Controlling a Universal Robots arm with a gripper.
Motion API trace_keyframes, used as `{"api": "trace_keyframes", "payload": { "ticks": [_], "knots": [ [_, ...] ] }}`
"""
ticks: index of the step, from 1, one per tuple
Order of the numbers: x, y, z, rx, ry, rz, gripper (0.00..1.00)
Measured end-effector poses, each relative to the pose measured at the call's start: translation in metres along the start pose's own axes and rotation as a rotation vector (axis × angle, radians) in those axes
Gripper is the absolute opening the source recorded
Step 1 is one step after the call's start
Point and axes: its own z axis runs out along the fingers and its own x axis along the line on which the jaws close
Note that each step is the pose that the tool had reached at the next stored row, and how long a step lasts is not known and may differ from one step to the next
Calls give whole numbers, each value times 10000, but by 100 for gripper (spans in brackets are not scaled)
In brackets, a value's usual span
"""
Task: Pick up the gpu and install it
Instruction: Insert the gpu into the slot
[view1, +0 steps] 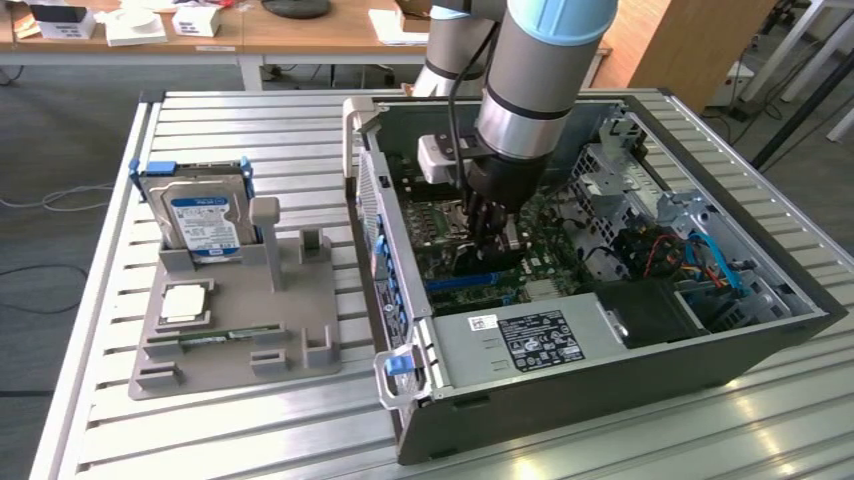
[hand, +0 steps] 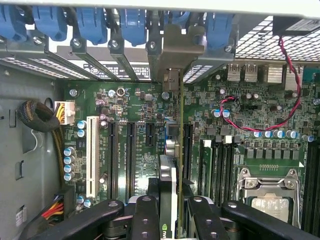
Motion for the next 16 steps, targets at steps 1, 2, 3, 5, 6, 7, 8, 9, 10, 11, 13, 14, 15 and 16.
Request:
{"api": "trace_keyframes", "payload": {
  "ticks": [1, 2, 3, 5, 6, 7, 8, 9, 10, 11, 13, 14, 15, 16],
  "knots": [
    [0, 0, 2, 1, -1, 0, 27],
    [0, 0, 4, 1, -1, 0, 27],
    [0, 0, 6, 1, -1, 0, 27],
    [0, 0, 8, 0, 0, 0, 27],
    [0, 0, 8, 0, 0, 0, 27],
    [0, 0, 9, 0, 1, 0, 27],
    [0, 0, 11, 1, -1, 0, 27],
    [0, 0, 12, 1, 0, 0, 27],
    [0, 0, 13, 0, 0, 0, 27],
    [0, 0, 16, 1, -1, 0, 27],
    [0, 0, 20, 0, 0, 0, 27],
    [0, 0, 20, 0, 1, 0, 27],
    [0, 0, 19, -1, 1, 0, 27],
    [0, 0, 22, 0, 1, 0, 27]
  ]
}}
